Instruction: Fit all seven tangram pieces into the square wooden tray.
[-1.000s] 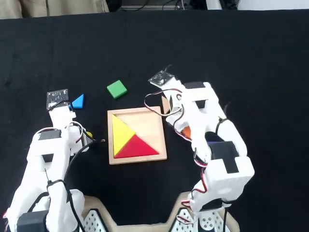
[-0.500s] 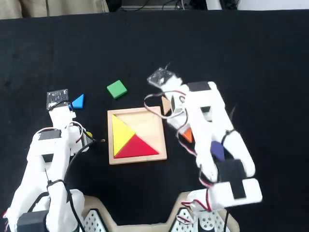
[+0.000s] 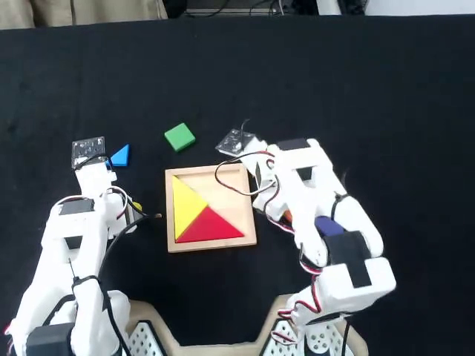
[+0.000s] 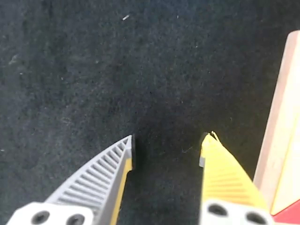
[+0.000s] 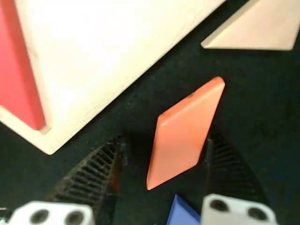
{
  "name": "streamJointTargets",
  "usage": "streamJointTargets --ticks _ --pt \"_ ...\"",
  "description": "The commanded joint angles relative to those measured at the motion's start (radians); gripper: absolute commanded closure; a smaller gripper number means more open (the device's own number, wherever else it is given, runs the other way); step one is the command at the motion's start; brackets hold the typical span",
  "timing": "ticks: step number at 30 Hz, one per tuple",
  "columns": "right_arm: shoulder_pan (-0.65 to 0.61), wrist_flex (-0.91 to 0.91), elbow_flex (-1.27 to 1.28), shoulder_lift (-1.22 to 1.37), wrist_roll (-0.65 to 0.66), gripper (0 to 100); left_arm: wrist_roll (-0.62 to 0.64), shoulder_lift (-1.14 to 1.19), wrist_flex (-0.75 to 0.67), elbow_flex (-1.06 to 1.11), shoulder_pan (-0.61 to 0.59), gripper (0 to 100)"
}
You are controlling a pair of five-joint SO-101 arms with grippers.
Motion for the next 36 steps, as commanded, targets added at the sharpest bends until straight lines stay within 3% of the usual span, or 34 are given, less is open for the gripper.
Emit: streamJointTargets --ticks 1,10,15,23,30,36 --pt "-0.011 -0.008 -0.044 0.019 0.012 81.9 0.005 -0.023 -0.009 -0.002 0.016 77" --pt "-0.012 0.048 -0.045 -0.116 0.012 84.1 0.005 -0.023 -0.011 -0.002 0.016 77" --pt "-0.063 0.115 0.015 -0.259 0.012 79.1 0.005 -0.023 -0.009 -0.002 0.016 77" --pt "-0.061 0.114 0.045 -0.254 0.014 77.9 0.005 -0.023 -0.008 -0.002 0.013 77" --pt "-0.060 0.061 0.105 -0.254 0.193 77.9 0.005 -0.023 -0.008 -0.002 0.013 77" --pt "-0.060 0.037 0.120 -0.252 0.213 77.9 0.005 -0.023 -0.008 -0.002 0.013 77"
